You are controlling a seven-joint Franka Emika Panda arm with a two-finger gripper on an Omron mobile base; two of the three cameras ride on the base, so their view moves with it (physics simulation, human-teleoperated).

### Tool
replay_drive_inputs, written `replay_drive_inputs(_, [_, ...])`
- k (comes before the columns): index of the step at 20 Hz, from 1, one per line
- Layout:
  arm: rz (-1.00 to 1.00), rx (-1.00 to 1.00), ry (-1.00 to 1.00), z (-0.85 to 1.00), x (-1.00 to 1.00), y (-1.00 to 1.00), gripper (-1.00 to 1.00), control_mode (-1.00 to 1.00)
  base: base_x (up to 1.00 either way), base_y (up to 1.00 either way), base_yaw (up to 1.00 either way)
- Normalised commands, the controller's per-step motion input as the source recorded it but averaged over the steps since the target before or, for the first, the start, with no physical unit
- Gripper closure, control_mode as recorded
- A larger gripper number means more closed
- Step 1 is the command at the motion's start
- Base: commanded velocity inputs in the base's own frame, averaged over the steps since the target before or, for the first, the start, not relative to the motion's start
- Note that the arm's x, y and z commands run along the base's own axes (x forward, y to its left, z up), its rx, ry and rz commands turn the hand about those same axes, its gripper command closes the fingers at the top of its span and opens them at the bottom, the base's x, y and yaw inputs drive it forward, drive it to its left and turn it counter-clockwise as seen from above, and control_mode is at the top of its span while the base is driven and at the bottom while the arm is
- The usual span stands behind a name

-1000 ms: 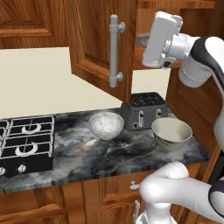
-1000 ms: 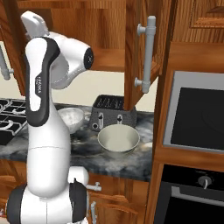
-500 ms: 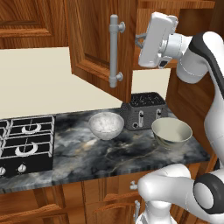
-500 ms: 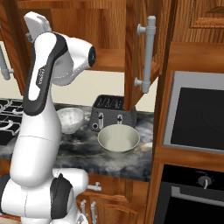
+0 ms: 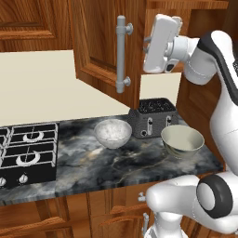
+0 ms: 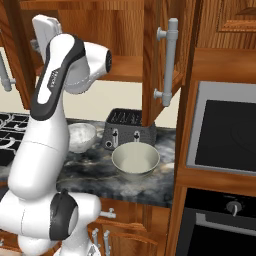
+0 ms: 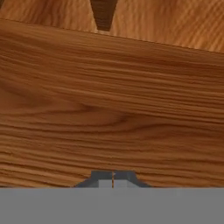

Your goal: Open the cabinet. Pick the bowls from the counter and place them in the cabinet. Then close the cabinet.

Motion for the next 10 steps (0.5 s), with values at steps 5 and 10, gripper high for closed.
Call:
replay_drive_inputs(5, [0.12, 0.00, 0.10, -0.12, 0.07, 0.02, 1.00, -1.00, 0.00, 0.00, 0.00])
replay_drive_inputs(10, [0.15, 0.00, 0.17, -0.03, 0.09, 0.00, 1.00, -1.00, 0.00, 0.00, 0.00])
